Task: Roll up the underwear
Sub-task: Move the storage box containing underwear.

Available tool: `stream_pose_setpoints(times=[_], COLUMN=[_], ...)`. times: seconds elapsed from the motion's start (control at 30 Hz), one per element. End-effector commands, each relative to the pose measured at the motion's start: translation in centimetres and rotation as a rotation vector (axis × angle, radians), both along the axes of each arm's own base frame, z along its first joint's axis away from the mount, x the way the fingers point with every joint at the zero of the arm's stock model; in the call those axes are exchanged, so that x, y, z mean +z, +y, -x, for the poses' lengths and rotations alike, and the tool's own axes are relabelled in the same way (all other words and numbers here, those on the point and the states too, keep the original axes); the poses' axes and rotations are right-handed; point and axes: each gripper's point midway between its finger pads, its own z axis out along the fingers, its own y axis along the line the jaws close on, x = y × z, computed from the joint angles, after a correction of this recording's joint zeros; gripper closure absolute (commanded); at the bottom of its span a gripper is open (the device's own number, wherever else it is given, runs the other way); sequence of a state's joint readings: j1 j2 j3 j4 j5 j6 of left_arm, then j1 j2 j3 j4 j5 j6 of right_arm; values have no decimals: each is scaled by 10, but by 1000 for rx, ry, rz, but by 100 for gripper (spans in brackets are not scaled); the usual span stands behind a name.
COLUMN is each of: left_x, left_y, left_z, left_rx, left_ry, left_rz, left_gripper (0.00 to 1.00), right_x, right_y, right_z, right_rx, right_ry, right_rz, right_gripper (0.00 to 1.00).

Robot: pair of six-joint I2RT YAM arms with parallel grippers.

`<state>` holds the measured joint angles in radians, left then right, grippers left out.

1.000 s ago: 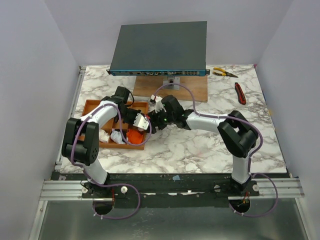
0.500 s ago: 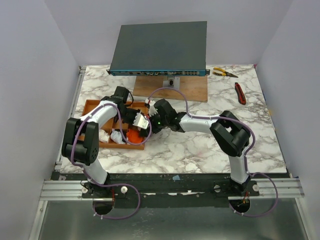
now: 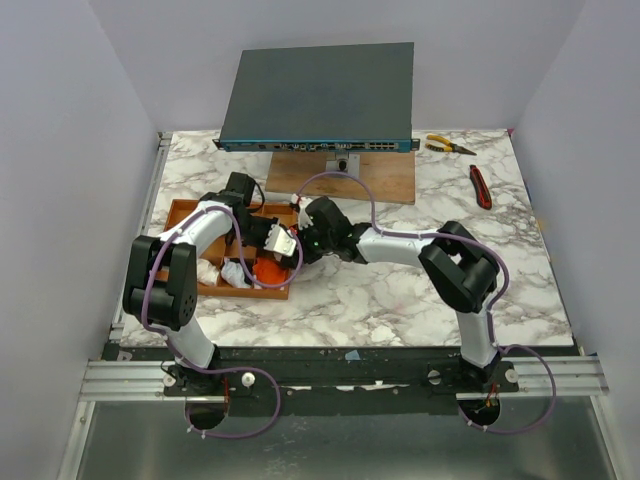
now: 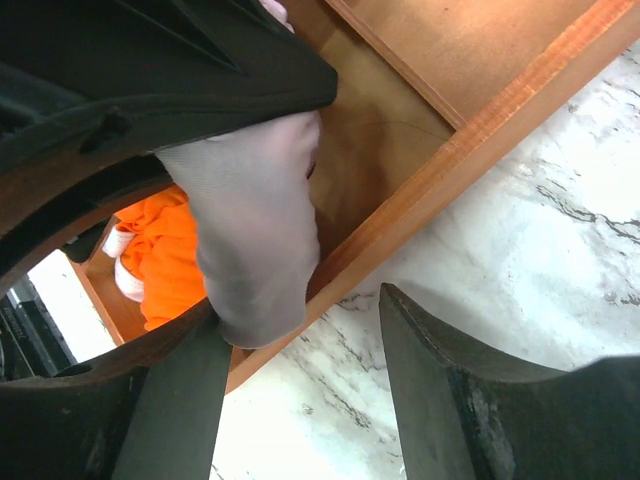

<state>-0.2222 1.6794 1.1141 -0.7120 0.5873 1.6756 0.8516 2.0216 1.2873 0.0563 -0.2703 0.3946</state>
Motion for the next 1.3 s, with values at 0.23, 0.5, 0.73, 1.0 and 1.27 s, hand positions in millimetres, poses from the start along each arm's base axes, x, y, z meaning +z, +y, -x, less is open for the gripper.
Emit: stream_pose_setpoints(times=[0.23, 0.5, 0.73, 1.0, 1.27], left_x=[12, 14, 11, 9, 12], left_y=[-23, -23, -27, -44, -56], left_z=[13, 18, 28, 42, 37], left_rx=[-79, -86, -107, -45, 110], left_ry=[23, 24, 35, 103, 190], left_rz=[81, 87, 84, 63, 78], left_gripper=[100, 100, 100, 100, 100], right_x=[-63, -78, -61, -55, -49], right_y=[-28, -48, -77, -86, -123], right_z=[13, 14, 5, -5, -30], right_rx=[-78, -92, -137, -166, -291], right_ry=[78, 69, 11, -19, -49], right_rz=[152, 257, 282, 292, 308], right_gripper=[48, 72, 98, 99, 99])
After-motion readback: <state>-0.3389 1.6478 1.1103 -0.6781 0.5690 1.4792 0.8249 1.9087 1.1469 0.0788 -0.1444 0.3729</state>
